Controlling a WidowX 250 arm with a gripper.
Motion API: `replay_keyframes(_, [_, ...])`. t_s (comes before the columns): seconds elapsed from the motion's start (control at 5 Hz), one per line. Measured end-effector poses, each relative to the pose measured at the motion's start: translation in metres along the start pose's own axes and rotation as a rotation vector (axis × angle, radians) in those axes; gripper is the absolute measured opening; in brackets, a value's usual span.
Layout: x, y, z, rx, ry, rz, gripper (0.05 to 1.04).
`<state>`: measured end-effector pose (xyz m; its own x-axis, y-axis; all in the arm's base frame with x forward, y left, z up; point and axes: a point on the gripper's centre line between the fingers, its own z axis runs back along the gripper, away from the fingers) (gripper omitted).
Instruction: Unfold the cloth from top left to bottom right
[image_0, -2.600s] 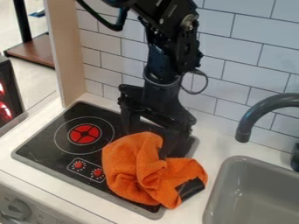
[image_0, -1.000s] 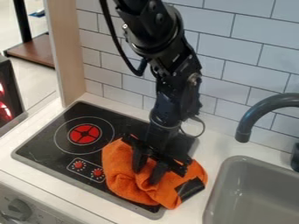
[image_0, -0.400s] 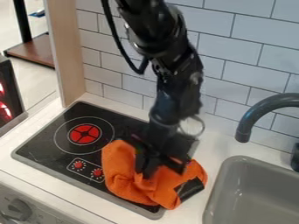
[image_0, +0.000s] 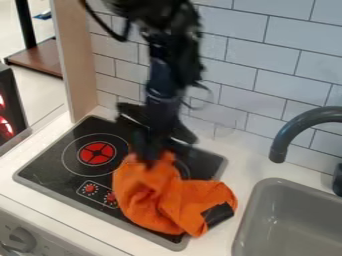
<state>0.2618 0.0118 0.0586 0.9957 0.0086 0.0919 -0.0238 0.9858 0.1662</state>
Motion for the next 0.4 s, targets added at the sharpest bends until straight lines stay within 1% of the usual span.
replay_keyframes(0.2, [0.002, 0.033, 0.002, -0.002, -0.004, 0.102, 0.050])
replay_keyframes(0.4, [-0.002, 0.061, -0.002, 0.000, 0.008, 0.177, 0.050])
